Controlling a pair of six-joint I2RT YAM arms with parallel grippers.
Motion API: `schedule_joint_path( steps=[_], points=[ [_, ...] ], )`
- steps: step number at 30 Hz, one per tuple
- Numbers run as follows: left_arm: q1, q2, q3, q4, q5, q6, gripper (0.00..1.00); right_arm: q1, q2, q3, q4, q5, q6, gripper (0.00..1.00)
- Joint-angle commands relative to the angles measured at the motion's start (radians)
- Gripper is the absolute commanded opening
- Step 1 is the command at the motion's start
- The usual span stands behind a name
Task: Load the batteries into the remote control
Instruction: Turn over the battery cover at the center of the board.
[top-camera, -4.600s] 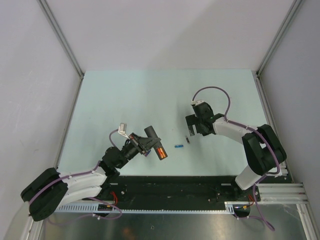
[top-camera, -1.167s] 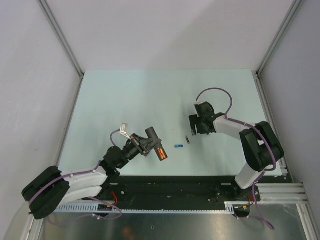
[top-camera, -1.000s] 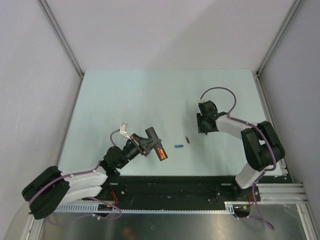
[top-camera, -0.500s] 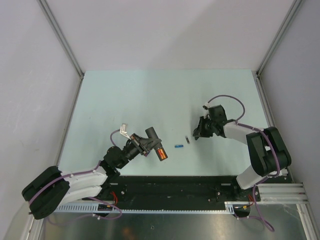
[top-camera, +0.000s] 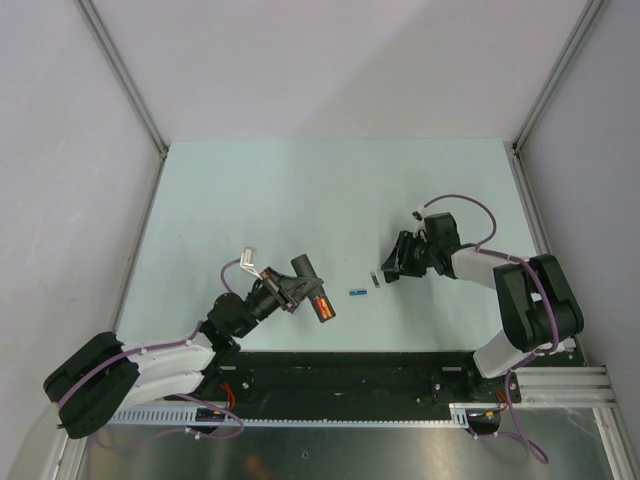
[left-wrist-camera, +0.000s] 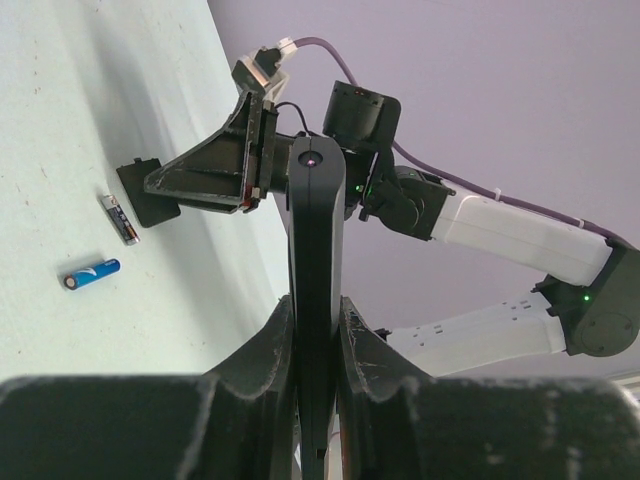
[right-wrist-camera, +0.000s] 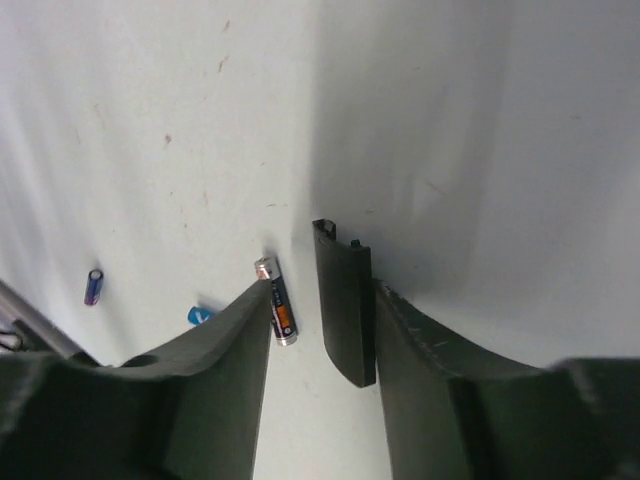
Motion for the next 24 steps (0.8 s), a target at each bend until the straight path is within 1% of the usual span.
schedule_joint_path(
  steps=[1, 4, 7, 9, 10, 11, 14, 19, 22, 24],
  points=[
    [-0.010, -0.004, -0.106, 0.038, -0.002, 0.010, 0.00, -0.016, -0.050, -0.042, -0.093, 0.153, -0.037, 0.57],
    [-0.012, 0.007, -0.100, 0.038, -0.004, 0.008, 0.00, -0.017, -0.114, -0.044, -0.134, 0.216, -0.046, 0.64],
    [-0.012, 0.015, -0.097, 0.038, -0.004, 0.010, 0.00, 0.004, -0.179, -0.039, -0.163, 0.291, -0.044, 0.65],
    [-0.012, 0.015, -0.095, 0.038, -0.005, 0.010, 0.00, 0.065, -0.222, -0.007, -0.208, 0.391, -0.044, 0.64],
    [-0.013, 0.018, -0.094, 0.038, -0.005, 0.010, 0.00, 0.099, -0.222, 0.006, -0.225, 0.426, -0.044, 0.63],
    [-0.013, 0.019, -0.094, 0.038, -0.005, 0.010, 0.00, 0.154, -0.205, 0.028, -0.274, 0.510, -0.046, 0.63],
    [-0.013, 0.022, -0.089, 0.038, -0.004, 0.008, 0.00, 0.243, -0.155, 0.086, -0.331, 0.609, -0.026, 0.62],
    [-0.016, 0.001, -0.100, 0.038, -0.004, 0.008, 0.00, 0.297, -0.108, 0.108, -0.335, 0.667, 0.023, 0.62],
    [-0.016, -0.014, -0.112, 0.038, -0.011, 0.010, 0.00, 0.316, -0.079, 0.128, -0.364, 0.730, 0.038, 0.61],
    [-0.016, -0.025, -0.115, 0.037, -0.015, 0.011, 0.00, 0.320, -0.067, 0.132, -0.363, 0.738, 0.038, 0.61]
  ],
)
